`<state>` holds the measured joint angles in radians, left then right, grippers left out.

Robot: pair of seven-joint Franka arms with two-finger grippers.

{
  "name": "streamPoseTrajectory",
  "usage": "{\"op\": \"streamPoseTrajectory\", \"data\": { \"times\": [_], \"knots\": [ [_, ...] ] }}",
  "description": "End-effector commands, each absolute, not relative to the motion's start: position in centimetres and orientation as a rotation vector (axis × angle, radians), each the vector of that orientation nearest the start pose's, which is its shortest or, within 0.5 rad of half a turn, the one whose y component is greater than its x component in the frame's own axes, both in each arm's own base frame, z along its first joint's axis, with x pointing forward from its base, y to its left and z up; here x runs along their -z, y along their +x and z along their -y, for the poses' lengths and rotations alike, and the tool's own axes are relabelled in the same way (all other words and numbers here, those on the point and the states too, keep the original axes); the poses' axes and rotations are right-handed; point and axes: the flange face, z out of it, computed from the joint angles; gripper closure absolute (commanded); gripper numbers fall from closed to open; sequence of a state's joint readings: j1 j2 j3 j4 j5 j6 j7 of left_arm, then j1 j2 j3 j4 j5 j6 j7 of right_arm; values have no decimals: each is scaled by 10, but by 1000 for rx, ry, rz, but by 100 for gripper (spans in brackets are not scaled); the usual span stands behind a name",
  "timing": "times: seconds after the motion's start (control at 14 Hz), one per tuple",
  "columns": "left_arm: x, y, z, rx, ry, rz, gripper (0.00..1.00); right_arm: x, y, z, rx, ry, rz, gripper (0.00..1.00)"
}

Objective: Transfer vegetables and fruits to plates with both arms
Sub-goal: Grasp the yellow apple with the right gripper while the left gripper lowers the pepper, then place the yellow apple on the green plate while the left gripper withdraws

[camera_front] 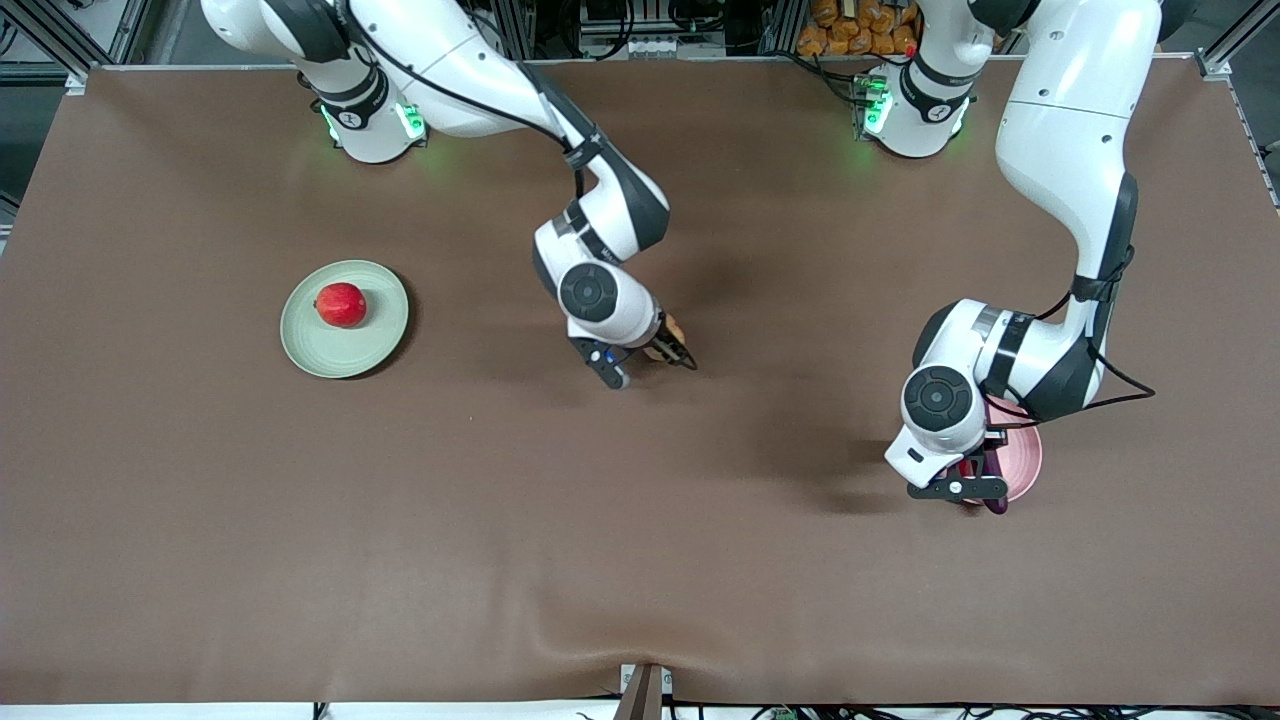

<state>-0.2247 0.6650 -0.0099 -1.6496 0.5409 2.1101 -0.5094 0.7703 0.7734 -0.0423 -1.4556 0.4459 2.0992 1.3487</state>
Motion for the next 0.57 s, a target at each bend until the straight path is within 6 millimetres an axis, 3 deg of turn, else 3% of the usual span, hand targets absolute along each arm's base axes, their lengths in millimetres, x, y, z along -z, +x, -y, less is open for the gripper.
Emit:
{"op": "streamPoseTrajectory", "data": {
  "times": [0.0,0.21,0.36,0.5],
  "knots": [
    [-220,659,129,-12,-2669,-91,0,-288,553,-416,-739,-2837,-1122,100],
    [-229,662,130,5,-2678,-80,0,-338,582,-316,-891,-2883,-850,100],
    [-245,665,137,37,-2685,-75,0,-353,594,-253,-897,-2999,-685,100],
    [-276,666,144,91,-2709,-58,0,-353,598,-192,-917,-2999,-583,100]
  ]
}}
